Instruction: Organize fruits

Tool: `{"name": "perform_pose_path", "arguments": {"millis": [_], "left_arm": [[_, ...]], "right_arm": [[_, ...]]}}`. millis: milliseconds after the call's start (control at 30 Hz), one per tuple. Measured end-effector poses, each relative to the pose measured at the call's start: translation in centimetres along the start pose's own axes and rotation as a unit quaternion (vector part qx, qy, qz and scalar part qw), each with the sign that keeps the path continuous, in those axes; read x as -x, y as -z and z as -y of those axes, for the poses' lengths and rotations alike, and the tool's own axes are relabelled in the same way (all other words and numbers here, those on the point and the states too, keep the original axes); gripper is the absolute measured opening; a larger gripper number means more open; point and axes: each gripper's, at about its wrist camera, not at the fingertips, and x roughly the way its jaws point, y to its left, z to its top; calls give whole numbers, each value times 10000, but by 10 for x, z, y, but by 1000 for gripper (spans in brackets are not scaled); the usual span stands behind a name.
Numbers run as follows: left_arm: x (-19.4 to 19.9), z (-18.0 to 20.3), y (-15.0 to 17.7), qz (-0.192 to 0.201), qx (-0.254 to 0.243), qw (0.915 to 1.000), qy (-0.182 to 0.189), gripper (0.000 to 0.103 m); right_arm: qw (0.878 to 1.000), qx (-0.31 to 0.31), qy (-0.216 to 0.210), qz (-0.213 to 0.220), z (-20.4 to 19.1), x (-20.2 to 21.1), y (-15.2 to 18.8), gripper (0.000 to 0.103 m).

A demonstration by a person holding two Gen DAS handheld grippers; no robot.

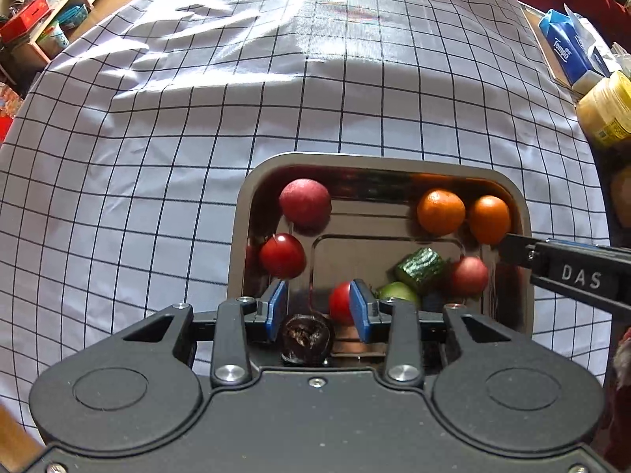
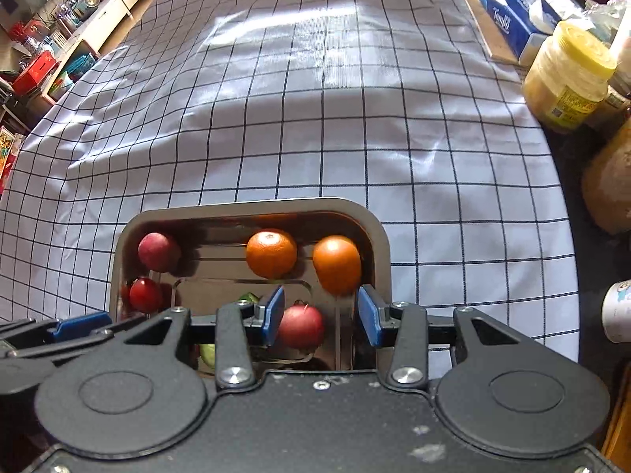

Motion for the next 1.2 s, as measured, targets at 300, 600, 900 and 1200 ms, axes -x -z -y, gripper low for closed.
{"name": "perform_pose_path", "arguments": {"millis": [300, 600, 900, 1200], "left_arm": [[18, -6, 23, 131, 36, 9999, -34, 46], [36, -7, 54, 250, -42, 9996, -159, 46], [40, -6, 79, 193, -136, 9995, -212, 46], [40, -9, 95, 191, -246, 9992, -251, 46]], "right_arm": [[9999, 73, 26, 103, 0, 25, 24, 44], [9997, 229, 7, 121, -6, 48, 69, 44], [9994, 271, 24, 197, -8, 66, 100, 44], [9992, 346, 40, 200, -8, 66, 118, 44]]}}
